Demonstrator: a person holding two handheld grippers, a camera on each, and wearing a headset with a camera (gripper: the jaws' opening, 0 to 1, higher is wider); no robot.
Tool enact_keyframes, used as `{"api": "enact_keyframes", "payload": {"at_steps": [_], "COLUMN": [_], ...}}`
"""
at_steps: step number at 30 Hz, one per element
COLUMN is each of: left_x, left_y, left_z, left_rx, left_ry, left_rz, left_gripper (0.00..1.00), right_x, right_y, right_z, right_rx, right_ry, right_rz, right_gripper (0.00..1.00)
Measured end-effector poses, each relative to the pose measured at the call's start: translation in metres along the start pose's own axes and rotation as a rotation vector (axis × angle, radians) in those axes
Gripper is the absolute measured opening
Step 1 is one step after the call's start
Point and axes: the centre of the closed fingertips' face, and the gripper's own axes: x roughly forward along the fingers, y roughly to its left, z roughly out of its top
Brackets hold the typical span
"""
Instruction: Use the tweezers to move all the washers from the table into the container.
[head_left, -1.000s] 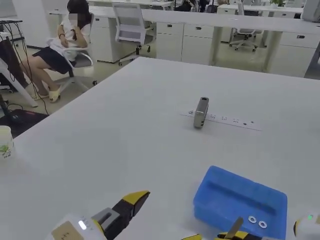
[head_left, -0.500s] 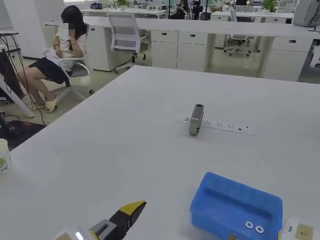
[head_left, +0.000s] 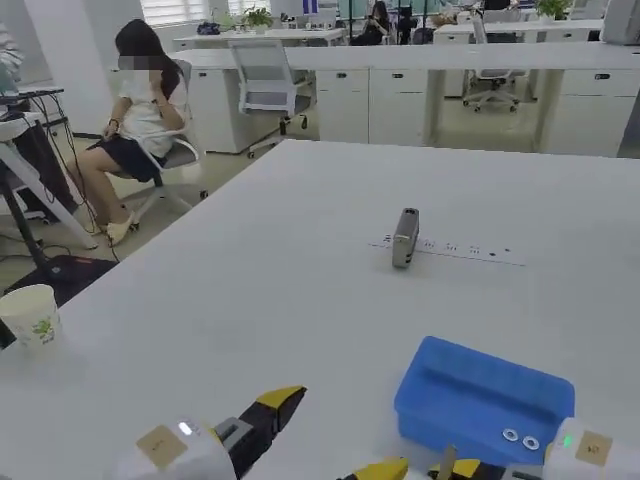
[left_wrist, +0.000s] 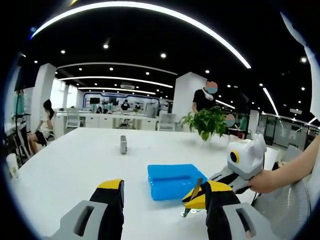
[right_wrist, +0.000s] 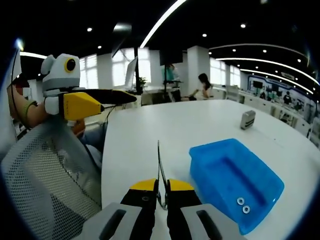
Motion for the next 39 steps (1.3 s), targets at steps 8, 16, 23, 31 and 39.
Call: {"api": "enact_keyframes", "payload": {"at_steps": [8, 16, 23, 31, 39], "left_x": [0.0021, 0.0010, 0.0000, 0.0006, -0.0011], "left_y": [-0.0043, -0.0034, -0.0009, -0.0008, 0.0025], "left_z": [-0.0078, -0.0077, -0.0038, -0.0043, 0.0011], "left_rx": [0.008, 0.007, 0.004, 0.015, 0.033], "left_ry": [0.040, 0.039, 0.020, 0.024, -0.003], "left_rz": [-0.012, 0.001, 0.012, 0.006, 0.017], "left_gripper": [0.69, 0.69, 0.69, 0.69, 0.68], "right_x": [-0.0002, 0.0028, 0.0019, 0.0015, 0.0012], "right_y": [-0.0054, -0.0010, -0.0049, 0.0002, -0.0044], "right_z": [-0.0002, 0.0000, -0.0005, -0.0009, 0.0006], "right_rx": [-0.001, -0.038, 0.001, -0.027, 0.048], "right_ry": [0.006, 0.019, 0.015, 0.021, 0.000], "right_rz": [-0.014, -0.017, -0.022, 0.007, 0.025], "right_gripper": [0.03, 0.03, 0.03, 0.02, 0.02]}}
